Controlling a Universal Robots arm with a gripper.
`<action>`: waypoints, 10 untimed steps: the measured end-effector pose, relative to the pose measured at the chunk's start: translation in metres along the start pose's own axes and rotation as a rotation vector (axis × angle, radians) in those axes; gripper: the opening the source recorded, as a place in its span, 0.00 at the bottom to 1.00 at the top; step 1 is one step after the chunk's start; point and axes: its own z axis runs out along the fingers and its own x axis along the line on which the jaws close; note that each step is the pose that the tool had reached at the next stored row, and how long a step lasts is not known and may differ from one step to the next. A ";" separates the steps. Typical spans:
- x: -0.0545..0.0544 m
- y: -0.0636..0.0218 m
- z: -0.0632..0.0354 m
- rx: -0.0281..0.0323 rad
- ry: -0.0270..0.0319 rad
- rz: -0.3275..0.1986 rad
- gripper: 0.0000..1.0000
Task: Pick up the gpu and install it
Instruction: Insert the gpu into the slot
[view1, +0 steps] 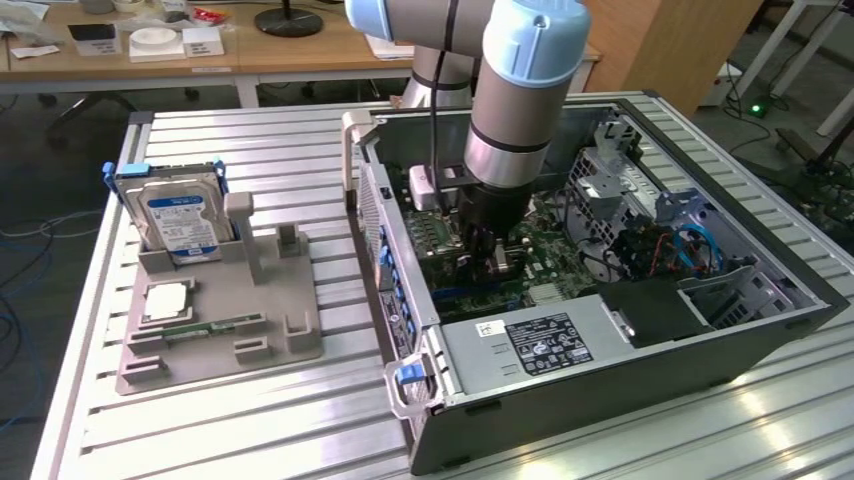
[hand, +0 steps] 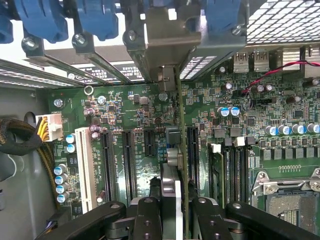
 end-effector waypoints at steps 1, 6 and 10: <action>0.000 0.0000 0.0000 0.0000 0.0000 0.000 0.28; 0.000 0.0000 0.0002 0.0000 0.0000 0.000 0.28; 0.000 0.0000 0.0005 0.0000 0.0000 0.000 0.28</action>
